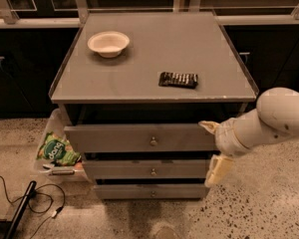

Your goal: Close top drawer

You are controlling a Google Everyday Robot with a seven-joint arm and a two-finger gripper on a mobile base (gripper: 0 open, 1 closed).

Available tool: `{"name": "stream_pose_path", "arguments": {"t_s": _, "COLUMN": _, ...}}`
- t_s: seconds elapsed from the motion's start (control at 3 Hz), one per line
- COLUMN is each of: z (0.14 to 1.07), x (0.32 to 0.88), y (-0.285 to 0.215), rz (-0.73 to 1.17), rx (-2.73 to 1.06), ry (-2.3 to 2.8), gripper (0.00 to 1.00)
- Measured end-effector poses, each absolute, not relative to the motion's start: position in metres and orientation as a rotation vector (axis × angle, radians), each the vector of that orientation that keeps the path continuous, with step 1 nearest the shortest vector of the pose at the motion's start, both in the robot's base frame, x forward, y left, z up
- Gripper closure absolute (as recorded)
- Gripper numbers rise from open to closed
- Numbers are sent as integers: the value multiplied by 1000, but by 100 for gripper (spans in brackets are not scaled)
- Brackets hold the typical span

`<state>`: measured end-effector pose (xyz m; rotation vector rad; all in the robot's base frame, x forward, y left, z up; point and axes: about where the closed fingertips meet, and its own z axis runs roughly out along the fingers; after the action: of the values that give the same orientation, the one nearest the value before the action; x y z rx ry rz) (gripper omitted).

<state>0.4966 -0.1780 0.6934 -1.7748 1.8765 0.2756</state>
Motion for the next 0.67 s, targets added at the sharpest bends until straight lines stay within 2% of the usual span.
{"name": "stream_pose_path", "arguments": {"t_s": 0.33, "z": 714, "x": 433, "y": -189, "rz": 247, "rx": -1804, "ry": 1849, "gripper": 0}}
{"name": "stream_pose_path", "arguments": {"t_s": 0.67, "z": 763, "x": 396, "y": -207, "rz": 133, "rx": -1822, "ry": 1793, "gripper": 0}}
